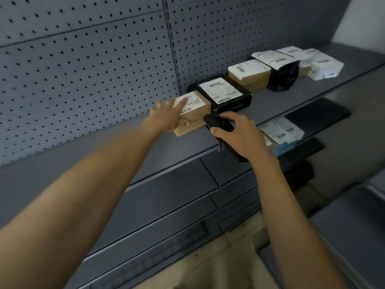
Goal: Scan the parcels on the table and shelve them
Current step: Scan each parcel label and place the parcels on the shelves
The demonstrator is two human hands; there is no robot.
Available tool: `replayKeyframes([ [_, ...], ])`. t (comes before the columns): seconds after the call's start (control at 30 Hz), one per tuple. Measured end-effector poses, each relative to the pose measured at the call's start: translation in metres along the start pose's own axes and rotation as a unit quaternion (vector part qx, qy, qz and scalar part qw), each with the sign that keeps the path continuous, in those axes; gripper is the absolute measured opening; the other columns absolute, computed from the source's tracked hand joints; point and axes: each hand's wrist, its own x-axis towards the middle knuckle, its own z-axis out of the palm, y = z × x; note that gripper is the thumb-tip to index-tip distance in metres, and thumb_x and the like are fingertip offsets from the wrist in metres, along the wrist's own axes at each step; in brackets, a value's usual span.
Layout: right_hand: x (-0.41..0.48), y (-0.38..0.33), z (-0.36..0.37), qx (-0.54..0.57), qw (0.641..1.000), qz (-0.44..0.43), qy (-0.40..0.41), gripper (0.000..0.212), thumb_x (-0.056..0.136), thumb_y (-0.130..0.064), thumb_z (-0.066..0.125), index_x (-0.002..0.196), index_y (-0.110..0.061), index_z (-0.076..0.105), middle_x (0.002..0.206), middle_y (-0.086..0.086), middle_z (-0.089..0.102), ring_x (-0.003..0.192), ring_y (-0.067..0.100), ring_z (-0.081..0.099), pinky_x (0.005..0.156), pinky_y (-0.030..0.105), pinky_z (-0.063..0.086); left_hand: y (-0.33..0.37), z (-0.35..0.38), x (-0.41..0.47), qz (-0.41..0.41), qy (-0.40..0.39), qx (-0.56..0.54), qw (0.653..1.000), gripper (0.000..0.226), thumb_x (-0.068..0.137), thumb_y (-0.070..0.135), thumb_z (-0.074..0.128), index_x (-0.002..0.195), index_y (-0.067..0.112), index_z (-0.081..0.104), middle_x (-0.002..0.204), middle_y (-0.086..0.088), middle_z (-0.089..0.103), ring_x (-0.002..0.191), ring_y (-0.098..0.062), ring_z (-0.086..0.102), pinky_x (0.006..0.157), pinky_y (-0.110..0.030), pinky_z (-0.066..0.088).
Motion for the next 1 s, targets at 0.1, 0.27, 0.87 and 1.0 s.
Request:
replayKeyframes([
  [0.1, -0.006, 0.001, -0.001, 0.016, 0.999, -0.028, -0.037, 0.058, 0.084, -0.056, 0.067, 0.137, -0.033, 0.055, 0.132, -0.002, 0.061, 0.116, 0.024, 0.059, 0.092, 0.044, 0.052, 0.017, 0.012, -0.039, -0.006, 0.119, 0.038, 0.992, 0.072, 0.096, 0.047, 0.052, 0.155, 0.034, 0.012, 0.161, -0.004, 0.017, 0.145, -0.035, 0.021, 0.114, -0.054, 0.027],
  [0.27, -0.035, -0.006, 0.019, 0.045, 0.992, -0.081, -0.092, 0.055, 0.086, -0.053, 0.068, 0.135, -0.033, 0.057, 0.132, -0.005, 0.062, 0.119, 0.021, 0.059, 0.094, 0.041, 0.05, -0.011, 0.044, -0.12, -0.085, 0.147, 0.048, 0.984, 0.067, 0.097, 0.042, 0.051, 0.154, 0.029, 0.019, 0.156, -0.004, 0.031, 0.139, -0.031, 0.034, 0.11, -0.048, 0.031],
  [0.87, -0.254, -0.092, 0.162, 0.073, 0.835, -0.319, -0.441, 0.05, 0.087, -0.045, 0.07, 0.133, -0.029, 0.06, 0.127, -0.005, 0.065, 0.117, 0.018, 0.059, 0.092, 0.034, 0.049, 0.007, 0.208, -0.518, -0.503, 0.201, -0.024, 0.84, 0.056, 0.088, 0.043, 0.066, 0.139, 0.026, 0.049, 0.136, -0.003, 0.053, 0.127, -0.029, 0.047, 0.104, -0.046, 0.038],
  [1.0, -0.306, -0.118, 0.19, 0.038, 0.786, -0.379, -0.487, 0.052, 0.086, -0.047, 0.07, 0.134, -0.03, 0.059, 0.126, -0.004, 0.065, 0.116, 0.02, 0.059, 0.094, 0.04, 0.051, 0.023, 0.236, -0.597, -0.601, 0.183, -0.029, 0.777, 0.053, 0.085, 0.038, 0.07, 0.134, 0.025, 0.052, 0.136, -0.004, 0.052, 0.128, -0.031, 0.045, 0.104, -0.046, 0.037],
])
